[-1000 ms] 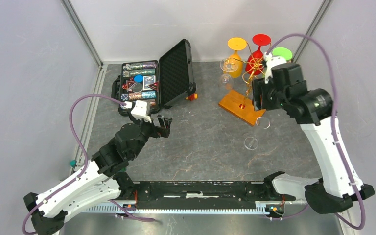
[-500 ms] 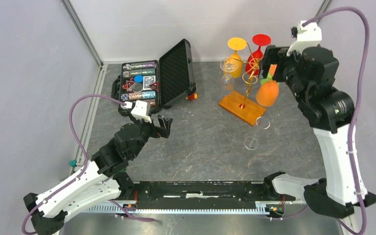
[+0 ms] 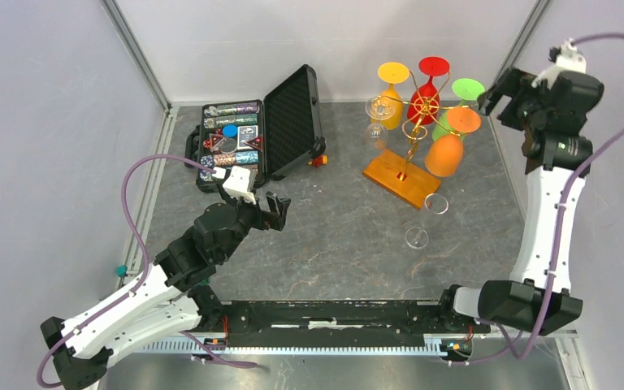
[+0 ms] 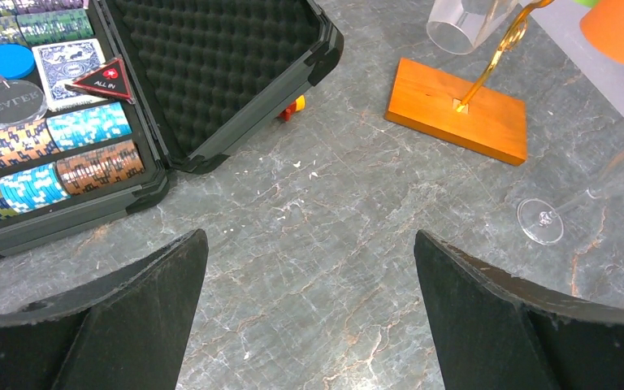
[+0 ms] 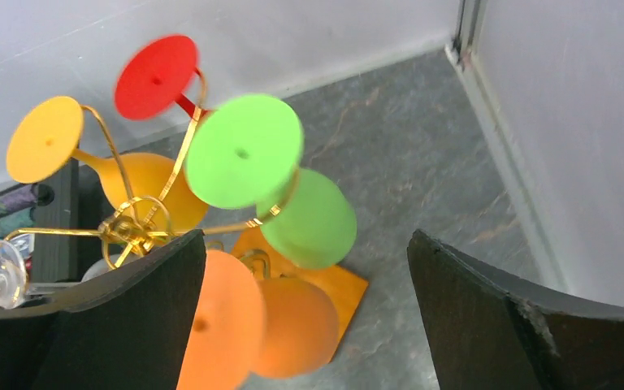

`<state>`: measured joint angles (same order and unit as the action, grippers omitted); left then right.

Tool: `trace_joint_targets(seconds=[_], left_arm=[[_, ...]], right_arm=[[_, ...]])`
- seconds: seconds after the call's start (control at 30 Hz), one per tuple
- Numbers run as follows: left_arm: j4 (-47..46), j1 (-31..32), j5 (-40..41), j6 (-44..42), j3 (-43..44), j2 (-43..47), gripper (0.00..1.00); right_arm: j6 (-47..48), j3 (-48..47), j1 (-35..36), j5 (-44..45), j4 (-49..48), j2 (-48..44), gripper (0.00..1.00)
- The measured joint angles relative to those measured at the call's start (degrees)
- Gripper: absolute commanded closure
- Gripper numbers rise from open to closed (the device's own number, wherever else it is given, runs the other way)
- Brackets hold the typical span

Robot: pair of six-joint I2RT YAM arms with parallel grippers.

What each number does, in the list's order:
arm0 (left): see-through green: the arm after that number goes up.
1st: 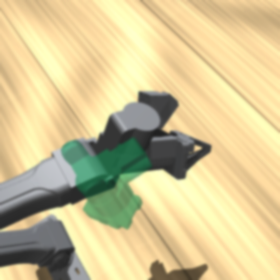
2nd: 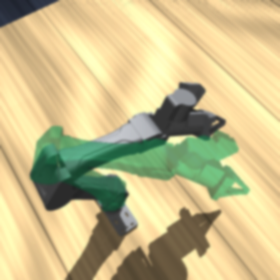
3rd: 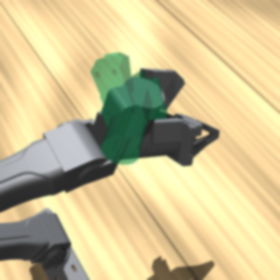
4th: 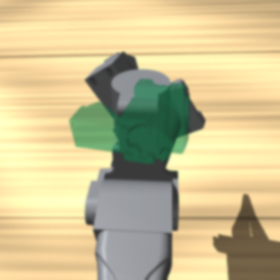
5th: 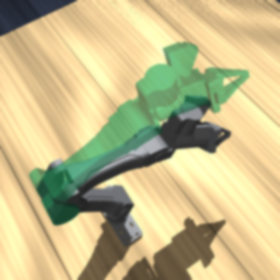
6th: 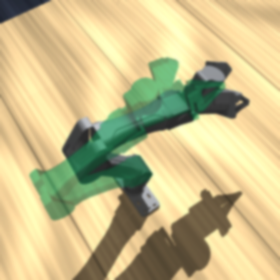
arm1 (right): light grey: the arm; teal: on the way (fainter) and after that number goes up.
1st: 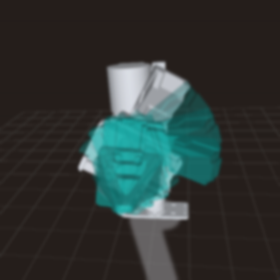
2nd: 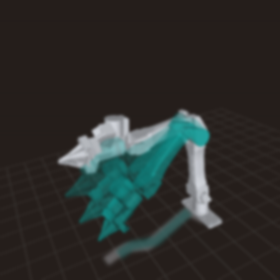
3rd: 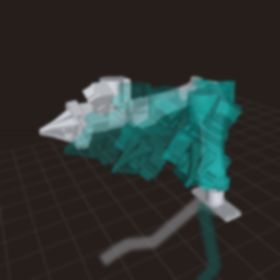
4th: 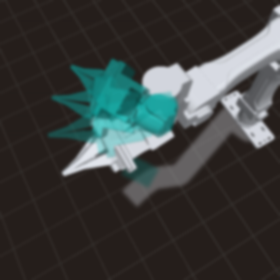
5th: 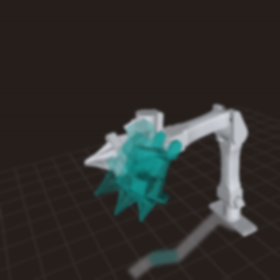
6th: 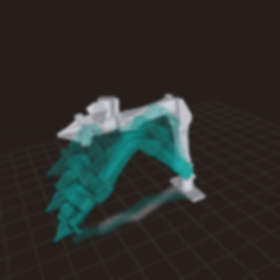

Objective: Take the wine glass off the wine glass rack

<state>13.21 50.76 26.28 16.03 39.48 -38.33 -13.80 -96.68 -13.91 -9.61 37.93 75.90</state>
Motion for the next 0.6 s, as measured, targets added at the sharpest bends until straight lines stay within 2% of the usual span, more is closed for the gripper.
trace_joint_targets(seconds=[0.13,0.33,0.4,0.6], left_arm=[[0.0,0.0,0.0,0.0,0.0,-0.1,0.00],[0.0,0.0,-0.6,0.0,0.0,-0.5,0.00],[0.0,0.0,-0.6,0.0,0.0,-0.5,0.00],[0.2,0.0,-0.9,0.0,0.5,-0.5,0.00]], right_arm=[[-7.0,12.5,-7.2,-9.6,-6.0,-5.5,0.09],[-19.2,26.1,-9.9,-21.0,-19.6,-13.3,0.18],[-22.8,28.5,-10.0,-23.4,-23.8,-14.4,0.26],[-29.4,32.9,-10.1,-24.7,-30.8,-15.2,0.35]])
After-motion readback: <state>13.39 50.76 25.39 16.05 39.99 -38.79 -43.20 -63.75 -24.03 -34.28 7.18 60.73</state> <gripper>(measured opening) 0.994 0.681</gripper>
